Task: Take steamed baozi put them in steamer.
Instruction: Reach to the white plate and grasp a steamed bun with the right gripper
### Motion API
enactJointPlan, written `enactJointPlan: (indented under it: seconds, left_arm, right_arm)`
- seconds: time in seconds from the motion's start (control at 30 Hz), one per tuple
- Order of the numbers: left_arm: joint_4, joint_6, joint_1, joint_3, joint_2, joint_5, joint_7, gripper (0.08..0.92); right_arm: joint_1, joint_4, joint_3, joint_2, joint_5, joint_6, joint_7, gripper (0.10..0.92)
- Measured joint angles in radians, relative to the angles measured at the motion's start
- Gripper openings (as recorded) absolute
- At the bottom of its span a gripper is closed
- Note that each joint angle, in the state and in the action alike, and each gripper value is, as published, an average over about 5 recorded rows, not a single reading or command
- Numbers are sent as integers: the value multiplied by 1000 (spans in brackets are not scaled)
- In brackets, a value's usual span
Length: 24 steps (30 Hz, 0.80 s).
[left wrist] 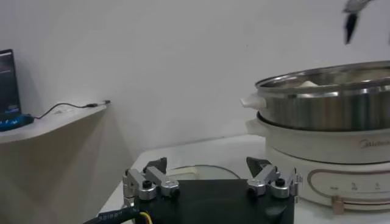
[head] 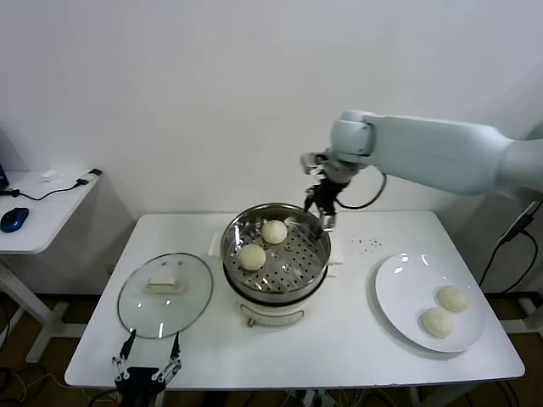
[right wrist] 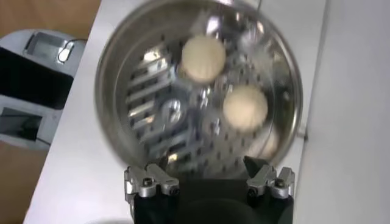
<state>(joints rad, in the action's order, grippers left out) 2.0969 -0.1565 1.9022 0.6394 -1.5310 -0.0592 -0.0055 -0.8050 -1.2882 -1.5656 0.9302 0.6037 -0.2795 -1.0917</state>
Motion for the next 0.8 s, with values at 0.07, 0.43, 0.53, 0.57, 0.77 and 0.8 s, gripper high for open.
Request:
enactJointPlan:
  seconds: [0.07, 0.43, 0.53, 0.57, 0.77, 0.8]
  left_arm:
    - [1, 3, -1, 1, -2, -2, 0, 823]
    - [5, 6, 10, 0, -16, -23, 0, 823]
    - [5, 9, 9, -3, -19, -30, 0, 823]
    - [4, 10, 9, -3, -20, -32, 0, 823]
    - [2, 10, 11, -3, -25, -40, 0, 823]
    - [1, 10, 12, -2, -26, -40, 0, 823]
  right_arm:
    - [9, -29, 10, -69, -35, 9, -5, 823]
    - [292, -121, 205, -400, -304, 44, -13, 823]
    - [372, -121, 250, -447, -366, 54, -10, 823]
    - [395, -119, 263, -459, -384, 57, -9, 823]
    - [512, -94, 332, -501, -465, 65, 0, 823]
    - [529, -89, 341, -504, -476, 66, 2, 823]
